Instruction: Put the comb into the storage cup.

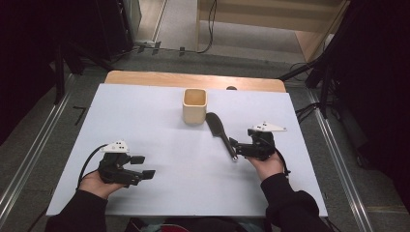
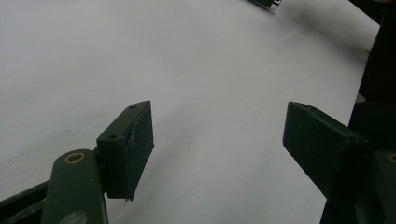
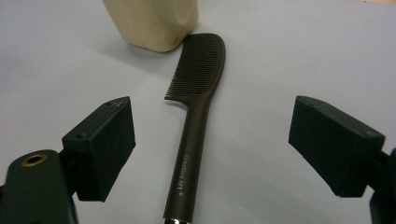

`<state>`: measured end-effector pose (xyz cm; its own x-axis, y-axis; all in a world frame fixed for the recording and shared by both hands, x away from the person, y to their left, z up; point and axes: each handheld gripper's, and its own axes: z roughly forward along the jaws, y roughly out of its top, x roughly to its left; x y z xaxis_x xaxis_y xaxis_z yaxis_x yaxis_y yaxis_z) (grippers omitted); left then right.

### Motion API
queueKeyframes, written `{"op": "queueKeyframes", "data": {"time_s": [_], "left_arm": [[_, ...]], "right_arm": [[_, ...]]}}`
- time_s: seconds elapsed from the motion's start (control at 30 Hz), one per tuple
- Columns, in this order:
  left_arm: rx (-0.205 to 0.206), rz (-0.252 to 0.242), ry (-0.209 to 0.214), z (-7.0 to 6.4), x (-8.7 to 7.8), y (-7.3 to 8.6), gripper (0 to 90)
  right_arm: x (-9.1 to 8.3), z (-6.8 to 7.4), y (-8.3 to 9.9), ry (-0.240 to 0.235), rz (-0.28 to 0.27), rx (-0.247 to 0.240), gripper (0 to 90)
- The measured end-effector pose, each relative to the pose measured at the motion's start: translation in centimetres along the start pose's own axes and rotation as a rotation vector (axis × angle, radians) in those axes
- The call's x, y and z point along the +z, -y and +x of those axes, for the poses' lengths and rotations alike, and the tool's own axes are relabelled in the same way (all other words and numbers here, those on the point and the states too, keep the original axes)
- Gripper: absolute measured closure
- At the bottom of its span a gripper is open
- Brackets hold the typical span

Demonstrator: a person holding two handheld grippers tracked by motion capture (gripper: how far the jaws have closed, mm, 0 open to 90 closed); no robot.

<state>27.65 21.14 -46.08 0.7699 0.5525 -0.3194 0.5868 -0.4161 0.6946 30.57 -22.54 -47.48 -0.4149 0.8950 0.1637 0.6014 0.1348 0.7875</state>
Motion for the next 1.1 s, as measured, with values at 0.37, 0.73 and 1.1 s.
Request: {"op": "queueKeyframes", "data": {"time_s": [0.37,0.73,1.1], "left_arm": [[0.002,0.003,0.0,0.0,0.0,0.0,25.5],[0.0,0.0,0.003,0.0,0.0,0.0,25.5],[-0.001,0.0,0.002,0.1,-0.1,0.0,25.5]], "right_arm": [[1.2,0.8,-0.2,0.034,-0.014,0.005,12.9],[1.5,1.1,0.2,0.028,-0.009,0.017,13.3],[1.6,1.1,0.7,0.017,-0.006,0.021,14.8]]}}
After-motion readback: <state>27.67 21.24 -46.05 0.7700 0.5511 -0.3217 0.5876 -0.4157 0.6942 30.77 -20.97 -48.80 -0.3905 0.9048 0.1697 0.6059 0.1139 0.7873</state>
